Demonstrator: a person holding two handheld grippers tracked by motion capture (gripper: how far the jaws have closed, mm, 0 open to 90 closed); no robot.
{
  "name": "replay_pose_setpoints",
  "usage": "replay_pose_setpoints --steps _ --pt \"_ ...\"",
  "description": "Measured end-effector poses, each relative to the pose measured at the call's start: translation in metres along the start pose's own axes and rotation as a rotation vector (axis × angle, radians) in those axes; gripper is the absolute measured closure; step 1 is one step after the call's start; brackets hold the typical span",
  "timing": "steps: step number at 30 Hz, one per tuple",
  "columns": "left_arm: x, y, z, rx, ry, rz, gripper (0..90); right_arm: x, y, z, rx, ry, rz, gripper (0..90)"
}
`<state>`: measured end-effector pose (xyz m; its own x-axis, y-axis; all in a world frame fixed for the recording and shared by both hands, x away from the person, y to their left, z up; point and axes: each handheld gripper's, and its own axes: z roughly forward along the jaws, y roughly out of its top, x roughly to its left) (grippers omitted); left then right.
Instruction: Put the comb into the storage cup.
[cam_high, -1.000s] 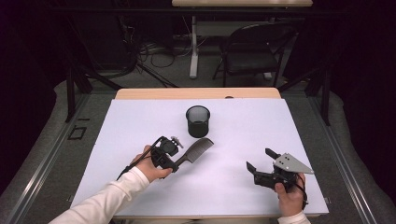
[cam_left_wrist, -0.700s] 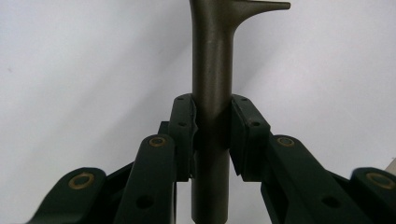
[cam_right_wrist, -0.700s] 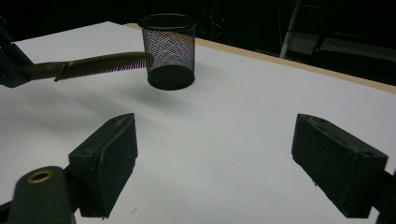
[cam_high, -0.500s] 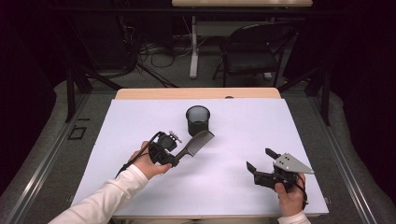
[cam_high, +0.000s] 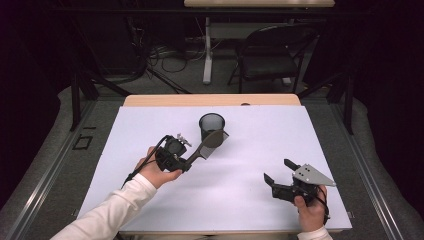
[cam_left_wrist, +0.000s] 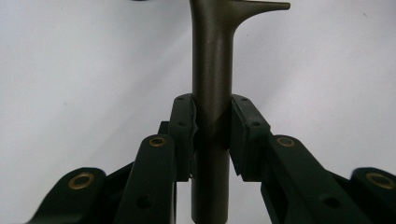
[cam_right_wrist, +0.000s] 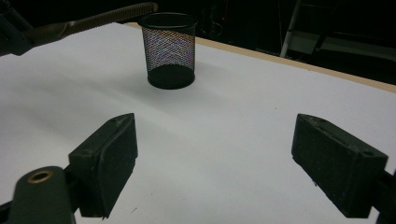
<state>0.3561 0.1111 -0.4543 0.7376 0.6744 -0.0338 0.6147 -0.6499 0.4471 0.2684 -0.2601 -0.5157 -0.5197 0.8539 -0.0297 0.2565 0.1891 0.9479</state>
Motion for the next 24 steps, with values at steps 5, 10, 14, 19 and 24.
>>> replay_pose_setpoints --steps 5,10,14,19,24 --pt "0.002 0.001 -0.006 -0.037 0.016 0.004 72.7 0.000 0.000 0.000 -0.002 0.000 -0.001 14.4" --pt "0.003 0.002 -0.009 -0.067 0.035 0.004 72.7 0.000 0.000 0.000 0.002 0.000 0.000 14.4" --pt "0.005 0.003 -0.010 -0.086 0.040 0.000 72.7 0.000 0.000 0.000 0.001 -0.001 -0.002 14.5" --pt "0.006 0.004 -0.011 -0.108 0.056 0.006 72.7 0.000 0.000 0.000 0.001 -0.001 -0.001 14.5" --pt "0.008 0.004 -0.012 -0.126 0.063 0.004 72.7 0.000 0.000 0.000 0.000 -0.001 -0.001 14.4"
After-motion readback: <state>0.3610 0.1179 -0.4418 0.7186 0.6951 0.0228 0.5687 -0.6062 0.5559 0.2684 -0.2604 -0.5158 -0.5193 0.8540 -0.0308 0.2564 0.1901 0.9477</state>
